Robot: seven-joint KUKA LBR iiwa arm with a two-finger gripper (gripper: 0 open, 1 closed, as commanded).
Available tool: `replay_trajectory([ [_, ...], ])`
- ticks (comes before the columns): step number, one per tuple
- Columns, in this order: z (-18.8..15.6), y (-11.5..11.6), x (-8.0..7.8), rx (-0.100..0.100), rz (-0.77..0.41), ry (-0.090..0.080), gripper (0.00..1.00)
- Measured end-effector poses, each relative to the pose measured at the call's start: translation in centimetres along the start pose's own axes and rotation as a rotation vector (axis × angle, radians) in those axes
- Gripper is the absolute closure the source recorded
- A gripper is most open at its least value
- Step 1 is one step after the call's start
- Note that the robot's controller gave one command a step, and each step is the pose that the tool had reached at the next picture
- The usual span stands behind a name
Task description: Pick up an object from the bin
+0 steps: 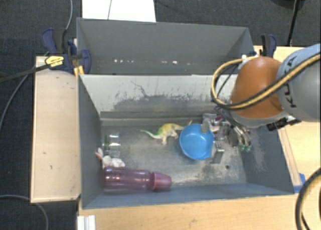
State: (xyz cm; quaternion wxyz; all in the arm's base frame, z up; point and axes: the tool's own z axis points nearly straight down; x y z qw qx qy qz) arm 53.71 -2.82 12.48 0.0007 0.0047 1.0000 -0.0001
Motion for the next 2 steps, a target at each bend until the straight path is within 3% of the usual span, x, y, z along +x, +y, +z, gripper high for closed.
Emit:
replay_trajectory([
  [1, 3.7, 1.7, 0.2, -0.002, -0.017, -0.004, 0.00],
  [2, 5.3, 3.9, -0.8, 0.000, -0.148, -0.002, 0.00],
])
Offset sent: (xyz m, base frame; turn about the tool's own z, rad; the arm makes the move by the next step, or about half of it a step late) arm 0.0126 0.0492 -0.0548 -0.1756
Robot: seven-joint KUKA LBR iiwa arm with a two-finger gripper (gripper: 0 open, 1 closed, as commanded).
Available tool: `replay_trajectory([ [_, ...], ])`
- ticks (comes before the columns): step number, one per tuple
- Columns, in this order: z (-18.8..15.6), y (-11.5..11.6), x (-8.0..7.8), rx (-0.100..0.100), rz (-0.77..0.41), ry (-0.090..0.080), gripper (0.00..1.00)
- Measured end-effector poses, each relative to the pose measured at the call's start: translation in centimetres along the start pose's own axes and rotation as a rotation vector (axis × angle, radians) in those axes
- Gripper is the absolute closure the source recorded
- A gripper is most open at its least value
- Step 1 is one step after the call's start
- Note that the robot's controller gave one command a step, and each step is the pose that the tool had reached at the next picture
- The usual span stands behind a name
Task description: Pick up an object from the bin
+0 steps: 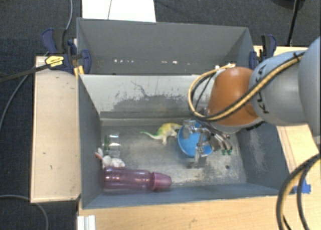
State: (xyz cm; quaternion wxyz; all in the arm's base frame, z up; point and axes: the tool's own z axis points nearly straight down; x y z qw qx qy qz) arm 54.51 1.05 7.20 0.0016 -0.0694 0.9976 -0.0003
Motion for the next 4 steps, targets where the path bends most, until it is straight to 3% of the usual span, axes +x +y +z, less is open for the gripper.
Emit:
replay_trajectory([
  [1, -1.5, 3.0, -0.5, -0.002, 0.147, -0.009, 1.00],
  [2, -1.5, 3.0, -0.5, -0.002, 0.146, -0.009, 1.00],
  [3, -5.1, 2.7, -0.2, -0.002, 0.142, 0.002, 1.00],
  [4, -9.8, 2.1, -0.1, -0.003, 0.148, -0.014, 0.00],
])
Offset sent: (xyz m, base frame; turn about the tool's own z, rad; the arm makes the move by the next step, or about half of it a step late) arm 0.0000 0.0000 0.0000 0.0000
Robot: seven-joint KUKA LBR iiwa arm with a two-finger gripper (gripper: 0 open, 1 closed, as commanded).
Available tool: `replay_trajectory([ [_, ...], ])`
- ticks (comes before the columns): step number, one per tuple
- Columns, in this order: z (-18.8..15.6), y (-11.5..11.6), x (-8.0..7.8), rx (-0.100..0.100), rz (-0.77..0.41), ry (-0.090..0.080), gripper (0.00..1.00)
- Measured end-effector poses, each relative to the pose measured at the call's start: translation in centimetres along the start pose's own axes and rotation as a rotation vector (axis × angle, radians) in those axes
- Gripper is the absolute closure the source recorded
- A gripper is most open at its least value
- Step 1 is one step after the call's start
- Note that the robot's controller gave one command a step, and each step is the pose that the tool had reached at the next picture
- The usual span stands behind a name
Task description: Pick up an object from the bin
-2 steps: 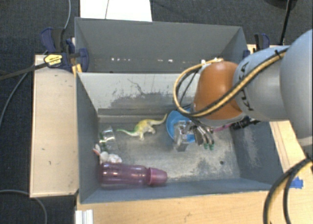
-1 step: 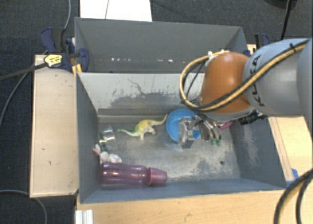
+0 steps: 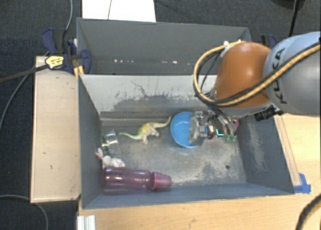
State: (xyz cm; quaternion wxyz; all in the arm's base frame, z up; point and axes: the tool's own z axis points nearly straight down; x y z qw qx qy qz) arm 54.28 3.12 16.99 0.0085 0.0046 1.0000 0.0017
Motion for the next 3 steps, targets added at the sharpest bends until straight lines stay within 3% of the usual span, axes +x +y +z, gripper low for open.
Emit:
replay_trajectory([
  [2, 0.0, -0.1, 0.1, 0.001, -0.001, 0.002, 0.00],
  [3, 4.6, 1.1, -0.9, -0.001, 0.024, -0.009, 0.00],
])
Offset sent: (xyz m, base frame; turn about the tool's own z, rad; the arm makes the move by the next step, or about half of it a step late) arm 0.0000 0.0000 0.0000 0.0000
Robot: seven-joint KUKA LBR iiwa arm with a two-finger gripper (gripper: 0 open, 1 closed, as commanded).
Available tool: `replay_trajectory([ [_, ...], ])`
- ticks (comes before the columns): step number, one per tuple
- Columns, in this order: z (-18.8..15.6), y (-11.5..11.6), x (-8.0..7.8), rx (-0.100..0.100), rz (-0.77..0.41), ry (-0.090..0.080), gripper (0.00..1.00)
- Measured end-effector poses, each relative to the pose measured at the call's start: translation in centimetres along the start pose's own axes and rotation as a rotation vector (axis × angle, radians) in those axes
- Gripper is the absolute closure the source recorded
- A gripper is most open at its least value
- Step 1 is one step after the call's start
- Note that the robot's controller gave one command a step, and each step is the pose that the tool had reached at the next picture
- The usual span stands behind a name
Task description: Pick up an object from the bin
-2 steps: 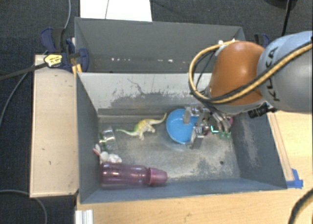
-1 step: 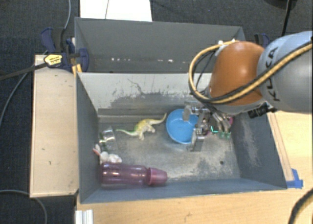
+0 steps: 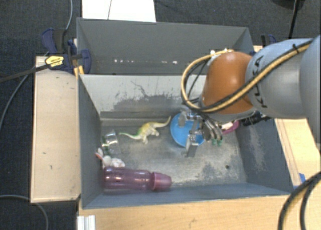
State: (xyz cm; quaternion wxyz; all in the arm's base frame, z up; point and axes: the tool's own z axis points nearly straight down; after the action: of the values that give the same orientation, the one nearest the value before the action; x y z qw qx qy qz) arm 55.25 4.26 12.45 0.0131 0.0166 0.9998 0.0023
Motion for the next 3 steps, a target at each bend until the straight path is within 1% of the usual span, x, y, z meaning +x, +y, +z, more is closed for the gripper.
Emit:
replay_trajectory([
  [1, 3.3, -0.3, -0.5, 0.001, 0.135, 0.011, 0.00],
  [2, 4.4, -1.5, -1.4, 0.000, 0.141, 0.000, 1.00],
  [3, 4.4, -1.4, -1.4, 0.000, 0.140, 0.000, 1.00],
])
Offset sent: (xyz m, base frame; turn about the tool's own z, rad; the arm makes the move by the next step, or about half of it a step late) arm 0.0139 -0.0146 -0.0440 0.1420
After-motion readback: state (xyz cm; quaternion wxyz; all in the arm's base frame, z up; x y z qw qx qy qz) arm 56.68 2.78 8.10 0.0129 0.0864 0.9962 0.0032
